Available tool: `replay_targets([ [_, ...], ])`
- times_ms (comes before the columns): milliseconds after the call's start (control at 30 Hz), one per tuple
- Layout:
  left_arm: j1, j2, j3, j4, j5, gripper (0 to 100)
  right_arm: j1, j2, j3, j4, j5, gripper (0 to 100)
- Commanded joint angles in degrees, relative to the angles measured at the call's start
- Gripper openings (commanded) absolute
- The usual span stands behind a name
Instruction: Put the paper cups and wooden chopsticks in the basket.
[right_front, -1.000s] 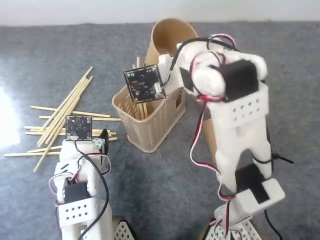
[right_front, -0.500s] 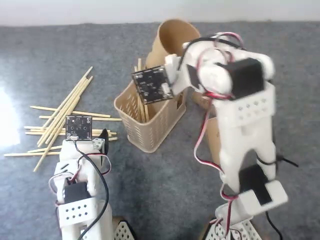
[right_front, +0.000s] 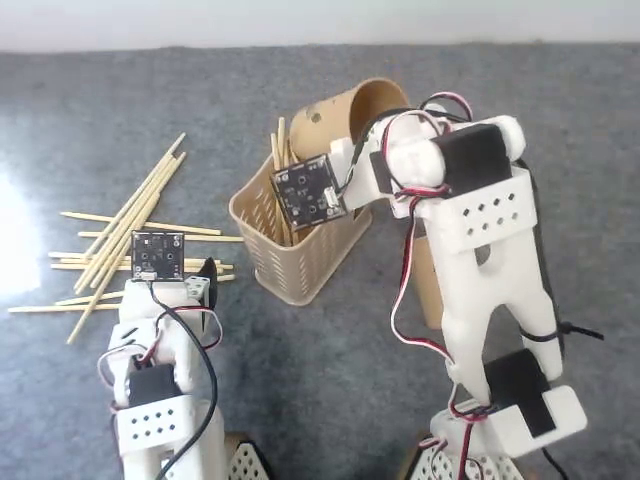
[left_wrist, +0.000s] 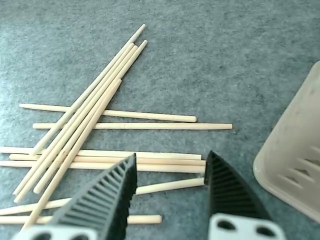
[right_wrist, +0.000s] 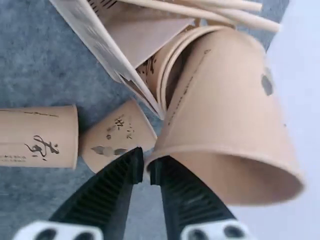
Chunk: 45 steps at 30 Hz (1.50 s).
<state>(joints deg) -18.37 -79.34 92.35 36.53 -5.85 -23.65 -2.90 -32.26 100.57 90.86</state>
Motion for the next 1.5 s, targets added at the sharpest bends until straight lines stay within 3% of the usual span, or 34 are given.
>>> replay_targets([
  [0,0.53,-0.70,-0.40,-1.41,-0.44,21,-0.22,-2.86,-0.09,0.92,-7.30,14.2],
  [133,0.44,-0.70,-0.40,-1.41,-0.44,21,-0.13,-3.12,-0.18,-2.59,-9.49,27.3],
  [433,0.44,-0.70,-0.40,-1.41,-0.44,21,1.10,-6.99,-2.99,-6.20,-9.49,16.0],
  [600,0.44,-0.70,-0.40,-1.41,-0.44,21,1.19,-7.08,-3.16,-6.73,-10.02,15.9],
  [867,0.44,-0.70,-0.40,-1.41,-0.44,21,-0.92,-6.90,-2.90,-20.26,-21.54,15.8],
  [1100,0.35,-0.70,-0.40,-1.41,-0.44,21,-7.78,-6.81,-2.29,-19.47,-22.59,15.6],
  [1467,0.35,-0.70,-0.40,-1.41,-0.44,21,-8.92,-4.97,-1.93,-19.82,-24.00,15.5],
])
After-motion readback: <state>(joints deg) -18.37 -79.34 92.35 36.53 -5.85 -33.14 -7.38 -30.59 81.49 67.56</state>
